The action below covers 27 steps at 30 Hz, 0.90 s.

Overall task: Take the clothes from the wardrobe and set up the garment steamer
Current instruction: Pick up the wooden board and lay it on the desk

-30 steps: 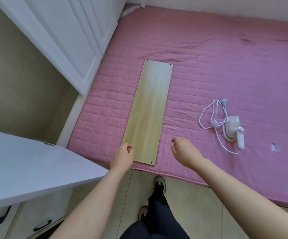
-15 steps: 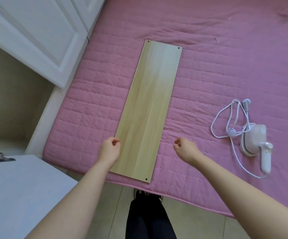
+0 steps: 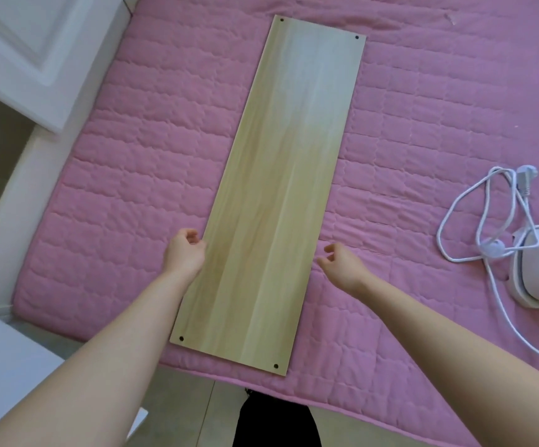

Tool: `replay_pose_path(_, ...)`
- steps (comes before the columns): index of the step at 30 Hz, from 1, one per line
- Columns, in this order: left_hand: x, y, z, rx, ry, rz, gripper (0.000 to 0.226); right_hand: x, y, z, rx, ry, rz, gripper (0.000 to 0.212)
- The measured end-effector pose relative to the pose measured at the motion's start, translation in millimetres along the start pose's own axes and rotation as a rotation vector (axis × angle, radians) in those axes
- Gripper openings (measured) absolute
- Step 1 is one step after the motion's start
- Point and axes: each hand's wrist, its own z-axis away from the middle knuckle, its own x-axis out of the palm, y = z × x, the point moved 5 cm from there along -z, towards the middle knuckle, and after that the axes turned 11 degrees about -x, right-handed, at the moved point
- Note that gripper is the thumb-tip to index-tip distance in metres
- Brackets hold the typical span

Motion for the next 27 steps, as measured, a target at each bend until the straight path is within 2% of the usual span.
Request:
replay_pose_path(4, 16, 0, -15, 0.047, -0.030, -0.036, 0.036, 14, 7, -26, 0.036, 0.069, -0.202, 0.045)
replay_pose_path(10, 29, -7, -29, 0.002, -0.062, 0.011, 0.040, 21, 0, -34, 0.046, 0.150, -0.237, 0.023)
replay_pose_path(14, 34, -14, -38, -0.067, -0.121, 0.036, 0.033, 26, 10, -39, 0.069, 0.119, -0.269, 0.034)
replay_pose_path(17, 43, -16, -37, -0.082, -0.186, 0.026, 0.032, 27, 8, -29, 0.095, 0.137, -0.211, 0.044)
replay_pose_path(21, 61, -29, -18, -0.045, -0.215, -0.035, 0.036, 23, 23, -9, 0.160, 0.136, -0.049, 0.040)
replay_pose_path(27, 70, -69, 35, -0.012, -0.186, -0.060, 0.033, 29, 56, 24, 0.170, 0.045, 0.037, 0.030)
